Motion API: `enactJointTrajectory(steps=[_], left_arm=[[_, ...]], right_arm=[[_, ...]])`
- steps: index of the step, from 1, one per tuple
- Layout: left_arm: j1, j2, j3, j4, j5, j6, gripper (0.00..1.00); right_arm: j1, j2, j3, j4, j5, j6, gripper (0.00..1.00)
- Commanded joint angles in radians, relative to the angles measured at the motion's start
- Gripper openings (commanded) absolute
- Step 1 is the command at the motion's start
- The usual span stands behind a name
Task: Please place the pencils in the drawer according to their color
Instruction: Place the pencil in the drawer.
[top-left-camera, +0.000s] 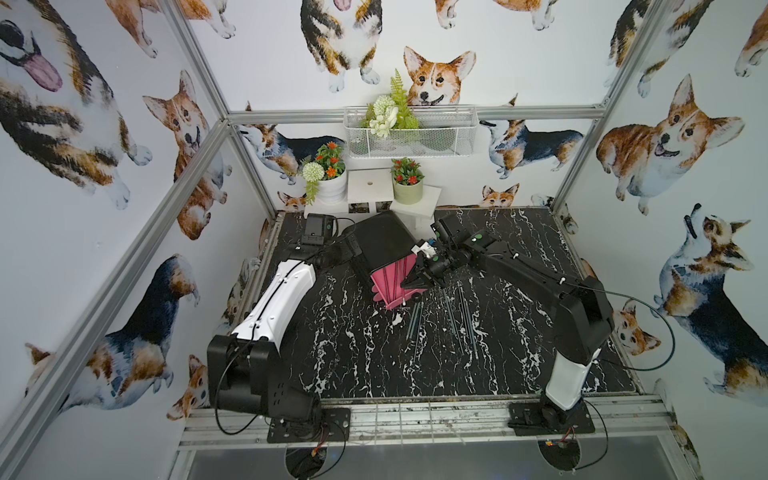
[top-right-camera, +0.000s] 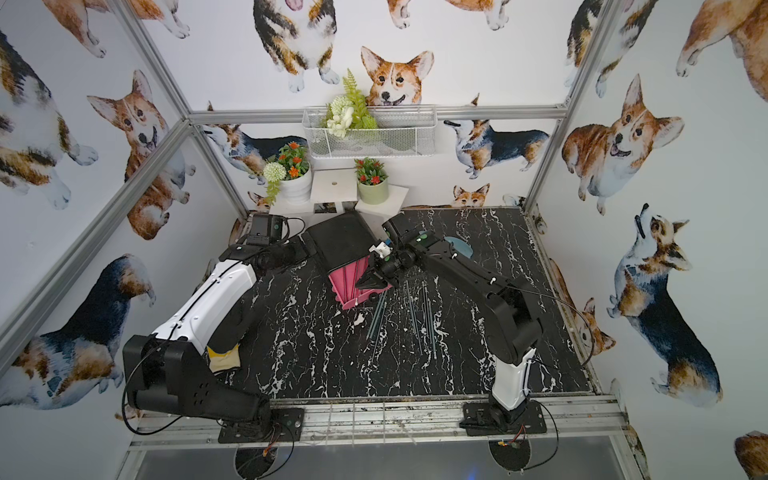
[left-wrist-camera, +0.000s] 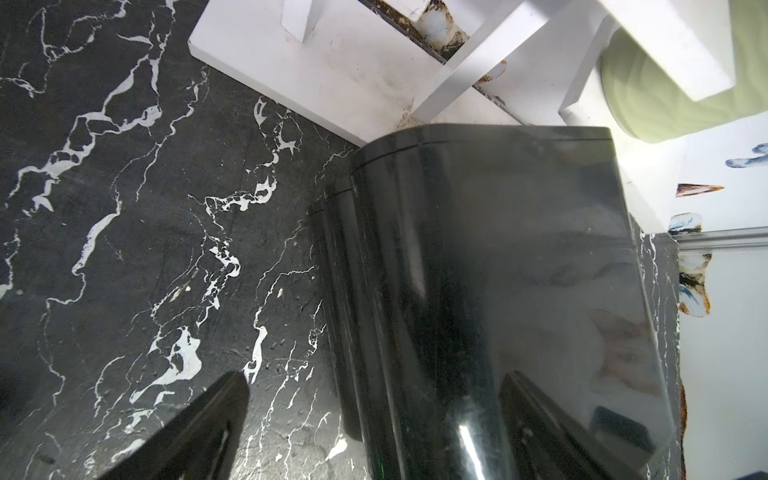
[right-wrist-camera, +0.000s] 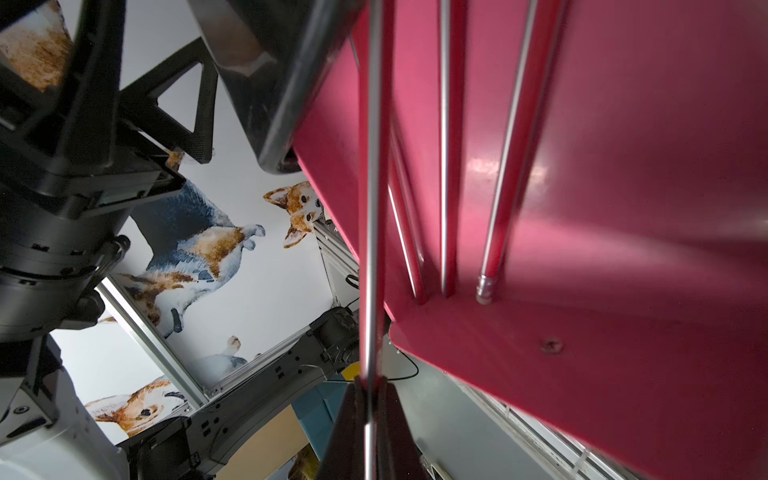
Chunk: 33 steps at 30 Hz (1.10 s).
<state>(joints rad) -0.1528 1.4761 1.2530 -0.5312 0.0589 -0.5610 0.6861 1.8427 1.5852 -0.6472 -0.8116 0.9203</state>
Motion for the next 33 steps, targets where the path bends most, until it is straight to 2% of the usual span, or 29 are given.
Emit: enactJointTrajectory(steps=[1,13,17,21,33], left_arm=[[0.001,-0.003,0.003,0.002,-0.002,0.009,1.00],[0.001,0.001,-0.002,0.010,0.010,0.006,1.00],[0.001,-0.002,0.000,0.010,0.010,0.006,1.00],[0.001,-0.002,0.001,0.011,0.010,0.006,1.00],[0.001,-0.008,-0.009,0.012,0.012,0.003,1.00]], right_arm=[[-0.008,0.026,0.020,-0.003,0.023,-0.001,0.00],[-0.018,0.106,0.107,-0.021,0.067,-0.017,0.01],[-0.018,0.120,0.135,-0.037,0.078,-0.026,0.14],[-0.017,0.115,0.148,-0.060,0.092,-0.041,0.23],[-0.016,0.065,0.156,-0.102,0.108,-0.078,0.24]])
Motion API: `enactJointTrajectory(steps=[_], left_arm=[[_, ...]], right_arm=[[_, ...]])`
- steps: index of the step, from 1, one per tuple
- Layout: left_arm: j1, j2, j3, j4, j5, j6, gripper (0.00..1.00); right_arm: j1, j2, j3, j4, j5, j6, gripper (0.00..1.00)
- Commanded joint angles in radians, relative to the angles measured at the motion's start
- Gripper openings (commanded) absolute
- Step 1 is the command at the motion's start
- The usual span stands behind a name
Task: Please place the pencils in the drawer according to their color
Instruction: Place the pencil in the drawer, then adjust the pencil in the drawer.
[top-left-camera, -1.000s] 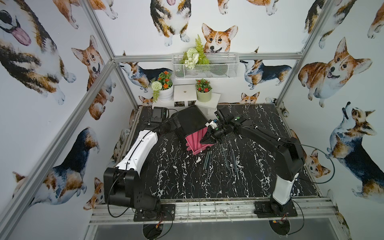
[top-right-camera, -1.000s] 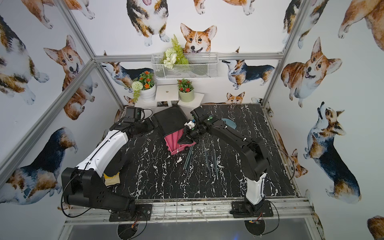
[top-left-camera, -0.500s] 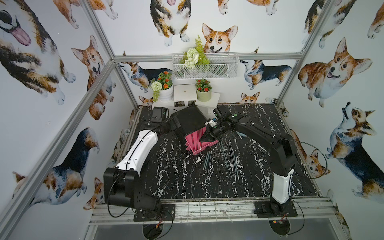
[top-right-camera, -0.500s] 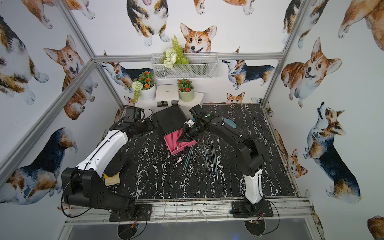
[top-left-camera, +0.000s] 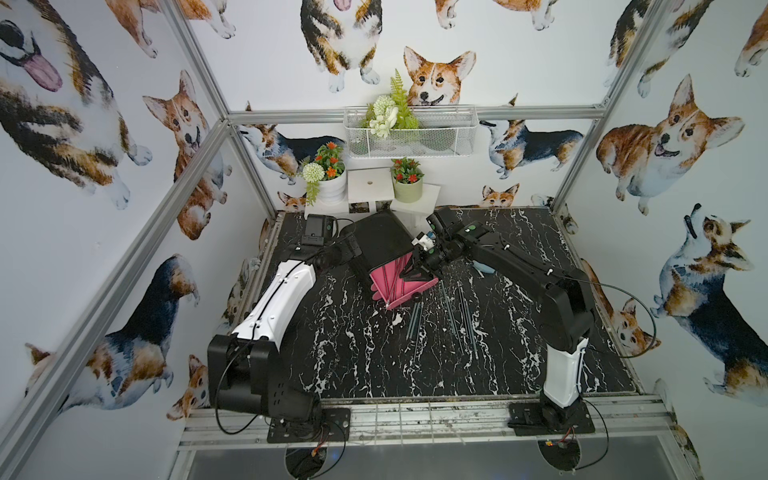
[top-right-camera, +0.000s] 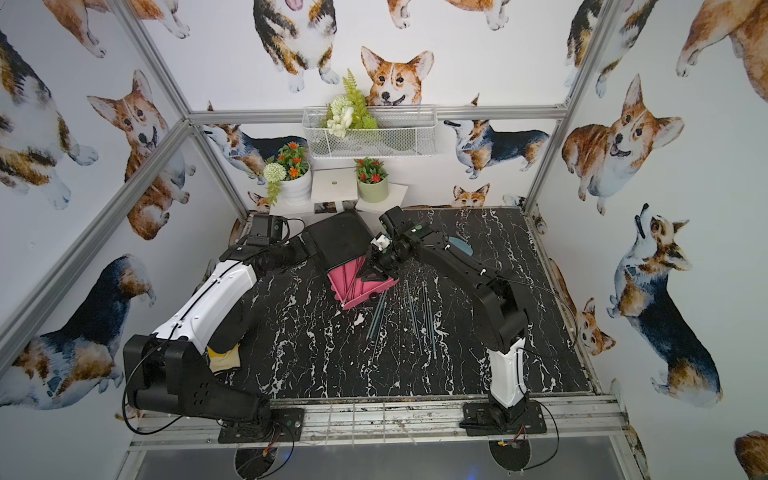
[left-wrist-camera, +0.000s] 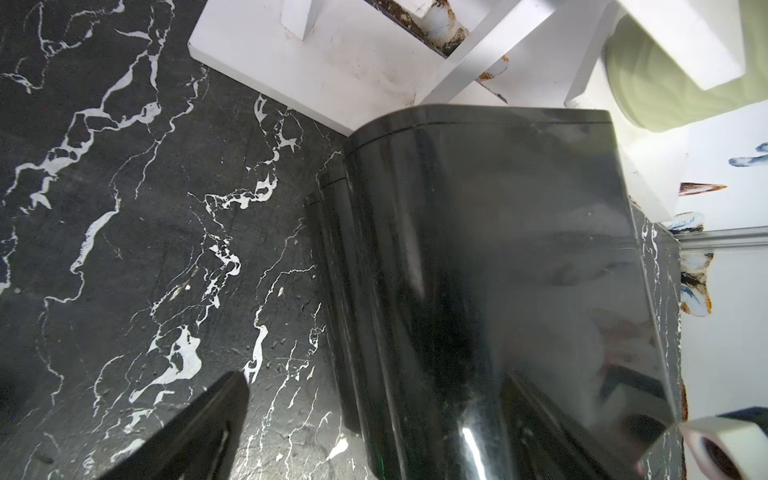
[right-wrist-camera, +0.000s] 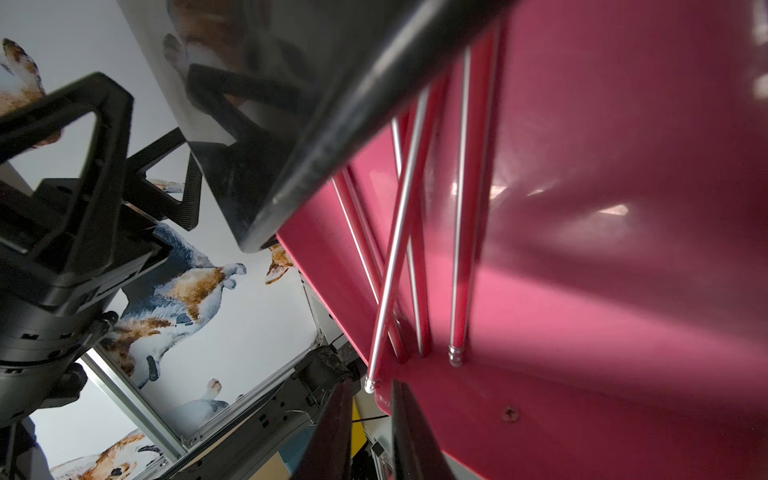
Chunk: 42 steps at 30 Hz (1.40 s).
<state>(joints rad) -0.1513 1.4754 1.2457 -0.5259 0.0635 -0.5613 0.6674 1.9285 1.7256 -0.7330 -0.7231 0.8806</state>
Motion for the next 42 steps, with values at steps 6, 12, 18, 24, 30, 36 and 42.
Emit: enactJointTrajectory(steps=[6,12,18,24,30,36,42], left_arm=[[0.000,-0.011,0.001,0.002,0.002,0.003,1.00],[-0.001,-0.013,-0.001,0.006,0.004,-0.001,1.00],[0.000,-0.014,-0.002,0.007,0.004,-0.005,1.00],[0.000,-0.009,0.000,0.009,0.009,-0.010,1.00],[0.001,-0.006,0.003,0.009,0.006,-0.013,1.00],[0.003,-0.006,0.001,0.010,0.007,-0.015,1.00],[0.005,-0.002,-0.003,0.012,0.010,-0.017,1.00]], right_arm=[[0.004,-0.096,0.042,-0.142,0.126,-0.153,0.24],[0.059,-0.203,-0.041,-0.221,0.359,-0.274,0.27],[0.265,-0.218,0.005,-0.303,0.764,-0.448,0.54],[0.386,-0.104,0.142,-0.411,1.002,-0.592,0.70],[0.479,-0.003,0.256,-0.470,1.076,-0.730,0.82],[0.498,0.009,0.256,-0.450,1.039,-0.772,0.87],[0.510,0.053,0.295,-0.461,1.040,-0.789,0.89]])
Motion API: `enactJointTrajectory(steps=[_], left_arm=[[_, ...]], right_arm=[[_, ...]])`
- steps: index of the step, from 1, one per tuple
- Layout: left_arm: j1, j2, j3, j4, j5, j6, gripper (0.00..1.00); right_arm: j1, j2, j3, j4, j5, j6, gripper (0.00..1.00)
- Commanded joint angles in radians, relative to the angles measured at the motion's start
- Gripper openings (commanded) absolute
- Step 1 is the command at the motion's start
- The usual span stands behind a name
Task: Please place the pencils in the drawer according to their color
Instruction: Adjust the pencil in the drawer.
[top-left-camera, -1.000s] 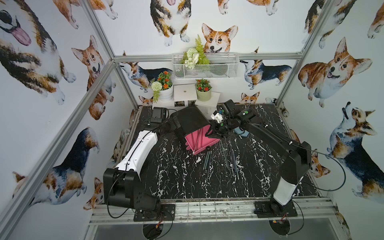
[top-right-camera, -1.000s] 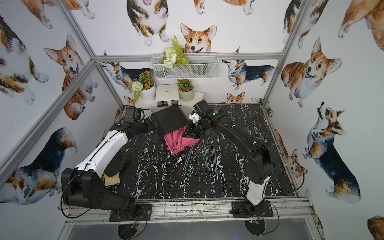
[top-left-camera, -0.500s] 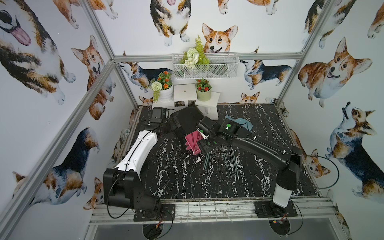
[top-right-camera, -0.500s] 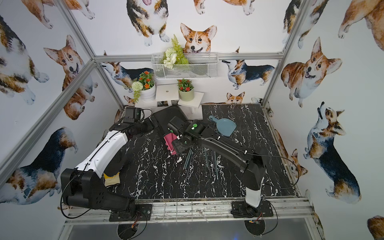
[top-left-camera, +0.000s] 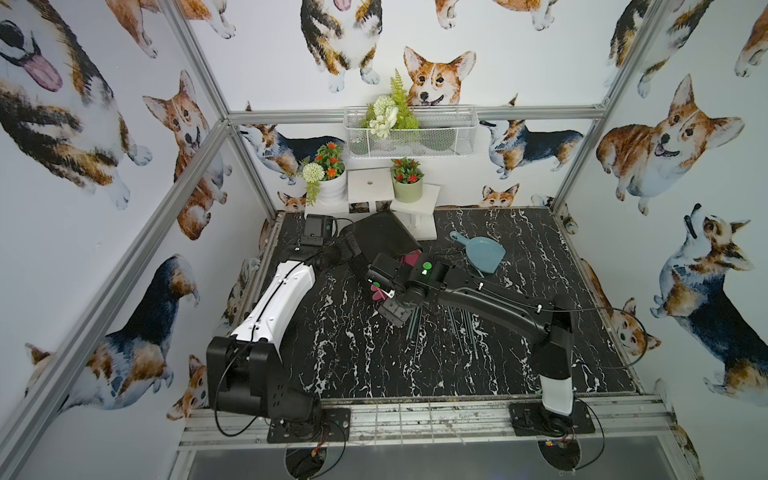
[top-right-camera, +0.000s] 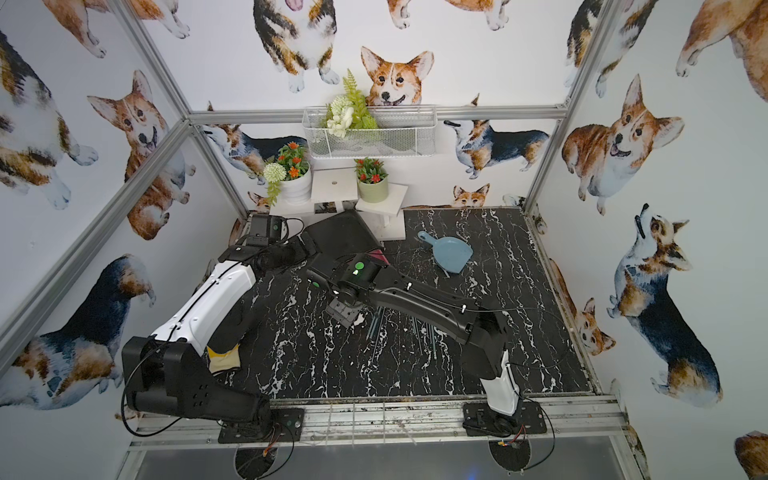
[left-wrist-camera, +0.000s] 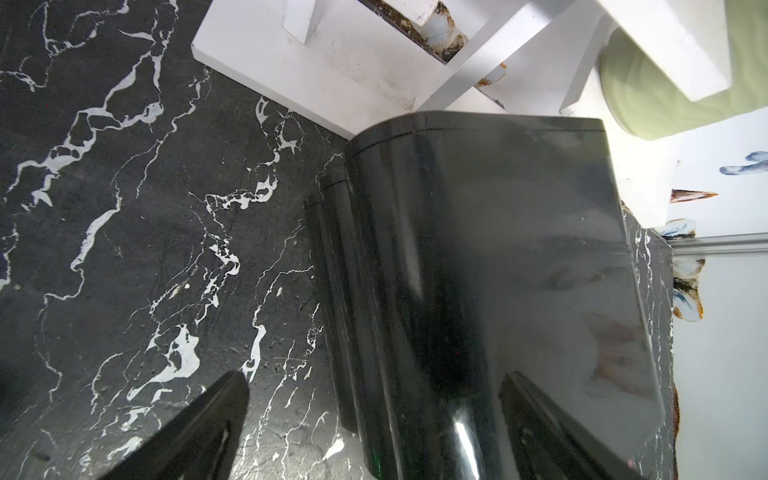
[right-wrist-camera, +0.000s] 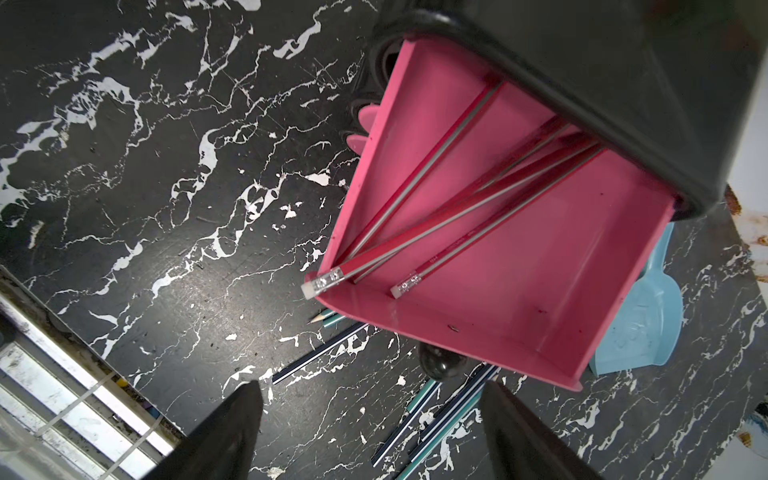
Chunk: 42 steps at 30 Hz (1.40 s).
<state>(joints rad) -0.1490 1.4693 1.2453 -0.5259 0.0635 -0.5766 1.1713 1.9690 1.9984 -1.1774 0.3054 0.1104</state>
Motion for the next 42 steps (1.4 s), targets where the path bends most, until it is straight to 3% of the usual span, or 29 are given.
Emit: enactJointTrajectory(steps=[1,18,42], left_arm=[[0.003,0.005,-0.001,0.012,0.010,-0.002,1.00],[0.006,0.008,-0.005,0.020,0.018,-0.002,1.00],[0.007,0.005,0.000,0.017,0.017,-0.001,1.00]], right_arm=[[0.008,0.019,0.028,-0.012,0.014,-0.019,0.99],[0.007,0.131,0.133,-0.020,0.111,-0.046,1.00],[-0.052,0.125,0.132,-0.013,0.154,-0.017,1.00]])
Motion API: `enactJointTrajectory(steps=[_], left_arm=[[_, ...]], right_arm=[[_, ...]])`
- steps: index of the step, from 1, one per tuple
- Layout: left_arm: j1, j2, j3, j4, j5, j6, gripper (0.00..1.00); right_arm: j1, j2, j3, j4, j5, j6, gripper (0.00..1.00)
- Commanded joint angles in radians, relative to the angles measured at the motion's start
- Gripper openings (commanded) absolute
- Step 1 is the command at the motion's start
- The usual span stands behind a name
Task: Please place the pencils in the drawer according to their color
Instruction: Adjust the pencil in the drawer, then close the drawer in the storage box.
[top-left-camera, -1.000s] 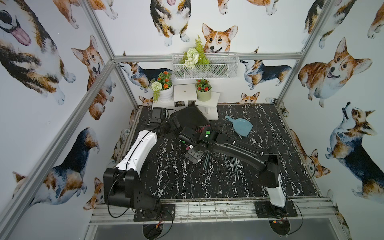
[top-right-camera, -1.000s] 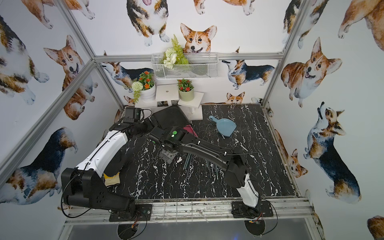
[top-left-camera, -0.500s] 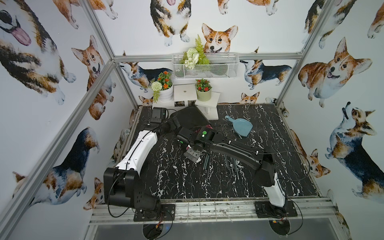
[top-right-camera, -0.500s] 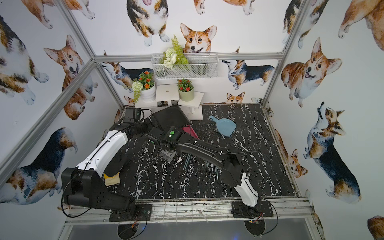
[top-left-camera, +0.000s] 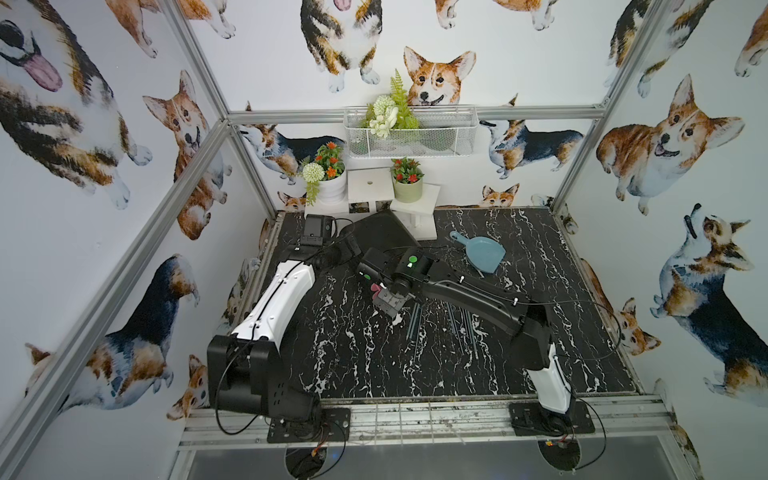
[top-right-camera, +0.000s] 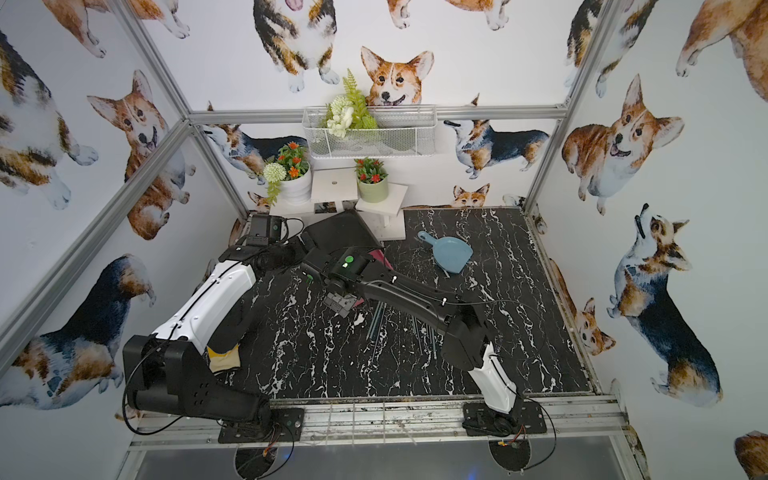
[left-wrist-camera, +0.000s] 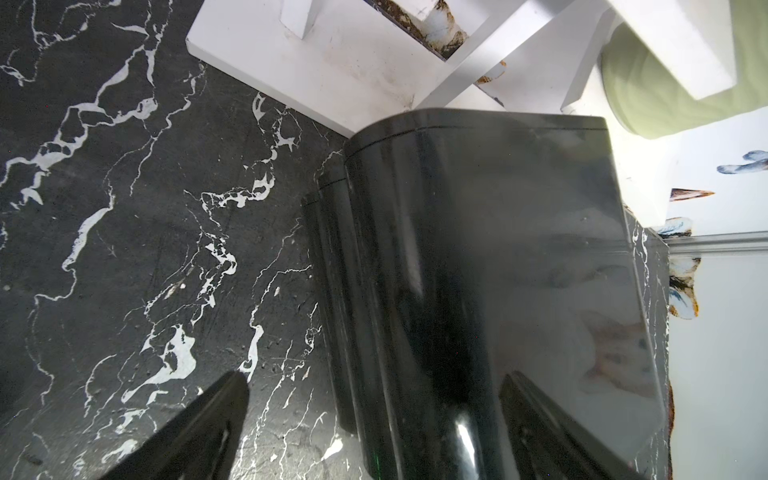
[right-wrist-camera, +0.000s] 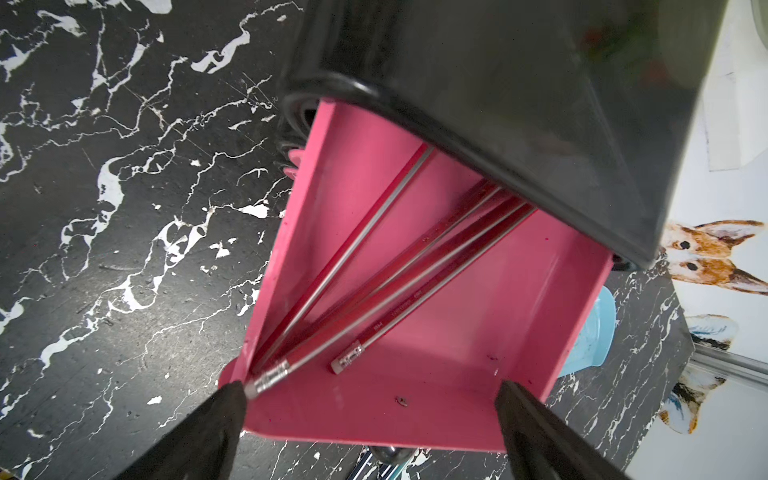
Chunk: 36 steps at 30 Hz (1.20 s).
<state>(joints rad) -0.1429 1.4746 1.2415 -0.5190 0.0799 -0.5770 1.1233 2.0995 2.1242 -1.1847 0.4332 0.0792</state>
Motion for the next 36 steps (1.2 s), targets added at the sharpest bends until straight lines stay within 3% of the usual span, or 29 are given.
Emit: enactJointTrajectory(steps=[1,8,14,24,29,36], left_arm=[[0.000,-0.001,0.002,0.011,0.001,-0.001,1.00],[0.001,-0.002,0.002,0.010,0.000,0.000,1.00],[0.000,0.000,0.003,0.010,0.003,0.002,1.00],[0.001,-0.009,0.002,0.008,0.000,-0.001,1.00],[0.001,-0.005,0.001,0.009,-0.004,-0.001,1.00],[0.000,-0.003,0.005,0.005,-0.005,0.000,1.00]], right_arm=[[-0.008,-0.003,0.009,-0.006,0.028,0.018,1.00],[-0.022,-0.021,0.056,-0.012,0.016,0.055,0.98],[-0.057,-0.155,-0.017,0.020,-0.037,0.158,0.90],[-0.105,-0.634,-0.723,0.515,-0.266,0.360,0.59],[-0.105,-0.715,-0.970,0.720,-0.265,0.420,0.51],[-0.105,-0.728,-1.115,0.884,-0.234,0.431,0.46]])
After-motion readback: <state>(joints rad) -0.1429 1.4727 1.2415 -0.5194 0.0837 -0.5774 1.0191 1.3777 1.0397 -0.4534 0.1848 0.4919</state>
